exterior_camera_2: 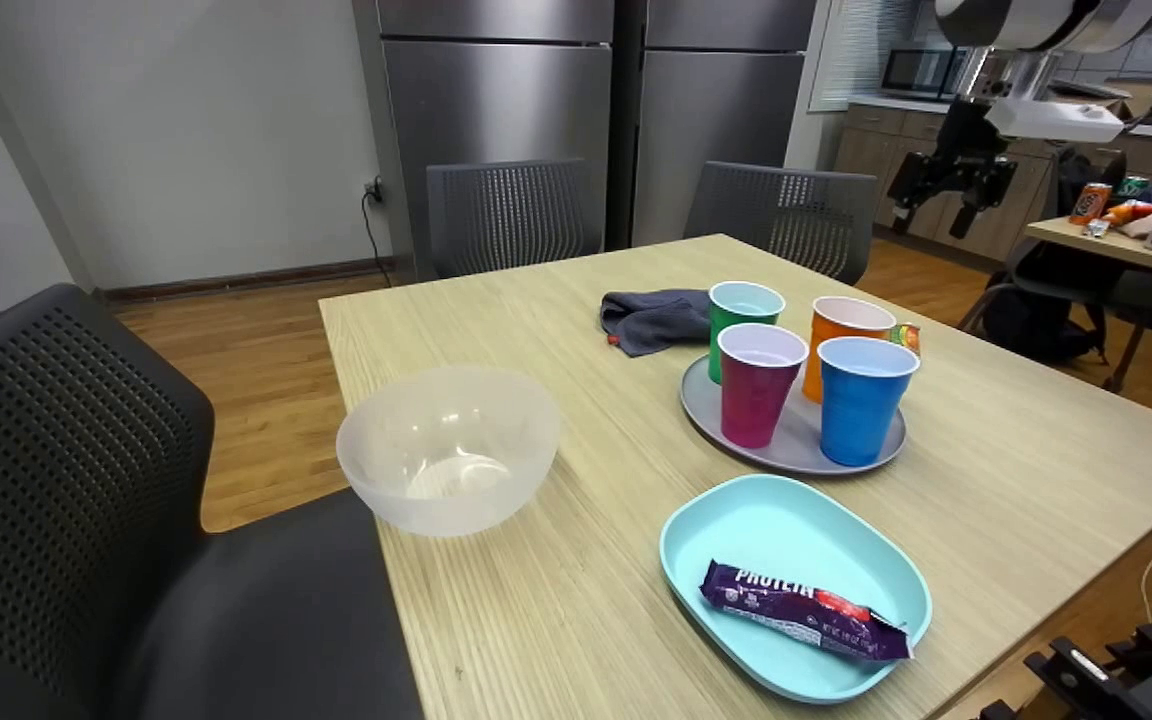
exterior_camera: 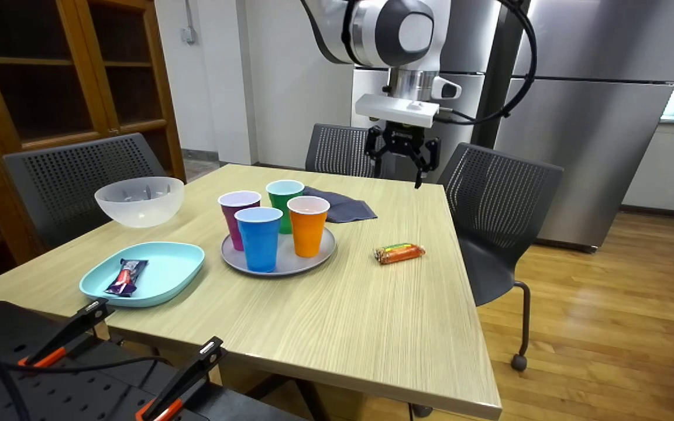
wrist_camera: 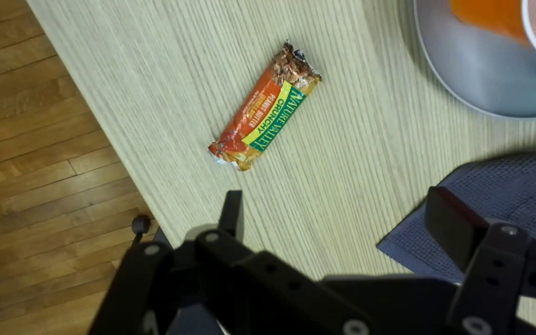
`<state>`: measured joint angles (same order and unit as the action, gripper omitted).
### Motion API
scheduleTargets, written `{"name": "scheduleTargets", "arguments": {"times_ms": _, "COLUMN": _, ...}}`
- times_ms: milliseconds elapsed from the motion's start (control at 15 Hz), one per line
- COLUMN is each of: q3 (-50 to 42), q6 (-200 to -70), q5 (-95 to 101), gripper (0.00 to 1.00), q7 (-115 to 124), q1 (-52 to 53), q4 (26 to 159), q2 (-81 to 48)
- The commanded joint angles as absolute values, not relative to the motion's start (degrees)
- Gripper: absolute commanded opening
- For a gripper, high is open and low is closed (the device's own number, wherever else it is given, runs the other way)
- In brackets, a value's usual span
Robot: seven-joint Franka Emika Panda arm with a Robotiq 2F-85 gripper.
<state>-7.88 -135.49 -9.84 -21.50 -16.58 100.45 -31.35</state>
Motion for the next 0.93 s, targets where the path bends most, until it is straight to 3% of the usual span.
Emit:
{"name": "scheduleTargets", "arguments": {"times_ms": 0, "q3": -5.11, "q6": -132.89, "q5": -11.16, "gripper": 1.0, "q7": -20.77, "q1": -19.85, "q4": 92.31, "q2": -38.39}}
{"name": "scheduleTargets", "arguments": {"times_ms": 867, "q3": -4.6, "q6": -135.41, "q5": -10.86, "gripper": 1.0, "q7": -11.9, "q1": -21.17, "q4": 83.73, "q2": -52.12}}
